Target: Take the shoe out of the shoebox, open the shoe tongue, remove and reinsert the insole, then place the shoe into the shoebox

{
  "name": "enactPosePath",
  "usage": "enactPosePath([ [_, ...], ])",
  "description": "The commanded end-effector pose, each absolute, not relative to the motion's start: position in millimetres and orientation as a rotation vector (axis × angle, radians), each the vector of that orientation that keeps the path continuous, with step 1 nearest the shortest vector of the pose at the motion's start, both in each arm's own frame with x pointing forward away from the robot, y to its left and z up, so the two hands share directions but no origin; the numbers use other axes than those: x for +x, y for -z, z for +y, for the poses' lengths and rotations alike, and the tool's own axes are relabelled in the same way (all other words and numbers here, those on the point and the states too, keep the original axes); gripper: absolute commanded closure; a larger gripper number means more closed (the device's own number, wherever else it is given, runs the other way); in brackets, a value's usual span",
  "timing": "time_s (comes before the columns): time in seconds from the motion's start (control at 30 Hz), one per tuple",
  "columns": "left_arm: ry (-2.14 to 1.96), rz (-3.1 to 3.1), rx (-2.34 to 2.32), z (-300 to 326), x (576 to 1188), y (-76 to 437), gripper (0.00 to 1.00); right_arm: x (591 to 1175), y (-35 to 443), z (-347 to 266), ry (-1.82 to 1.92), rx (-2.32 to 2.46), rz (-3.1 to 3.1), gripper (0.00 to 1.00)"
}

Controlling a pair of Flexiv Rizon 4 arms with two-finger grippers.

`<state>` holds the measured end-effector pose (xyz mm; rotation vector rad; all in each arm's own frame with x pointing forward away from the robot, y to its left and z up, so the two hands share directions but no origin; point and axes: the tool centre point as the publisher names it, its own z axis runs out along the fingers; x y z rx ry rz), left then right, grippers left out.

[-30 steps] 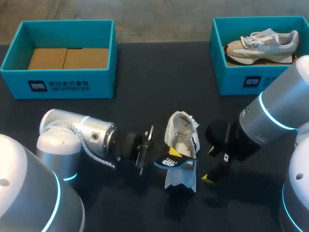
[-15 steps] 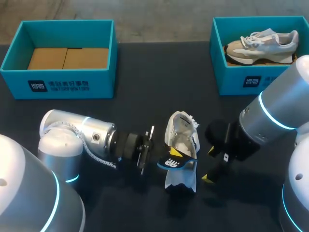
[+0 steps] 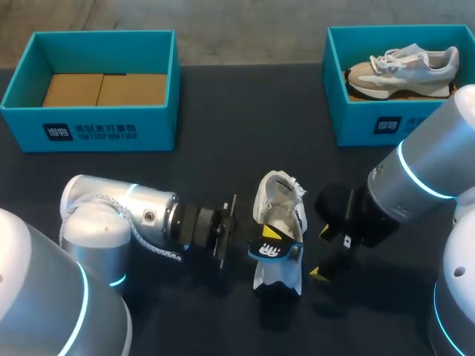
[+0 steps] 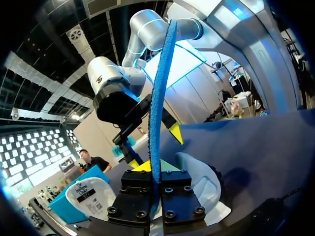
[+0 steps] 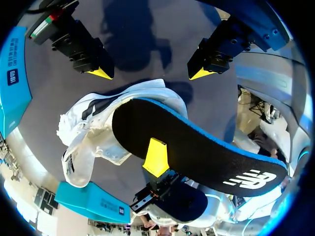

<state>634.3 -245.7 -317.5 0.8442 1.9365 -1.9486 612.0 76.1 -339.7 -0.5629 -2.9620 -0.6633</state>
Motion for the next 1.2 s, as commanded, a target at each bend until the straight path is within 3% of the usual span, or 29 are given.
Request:
enactPosePath([
  [0.03, 1.939, 1.935, 0.832, -247.5, 635.0, 323.2, 1.00, 610.6, 340.1, 76.1, 0.665, -0.566, -2.964, 0.00],
  [1.2, 1.697, 1.965, 0.838, -256.8, 661.7, 349.3, 1.00, 610.6, 340.1, 76.1, 0.665, -0.566, -2.964, 0.00],
])
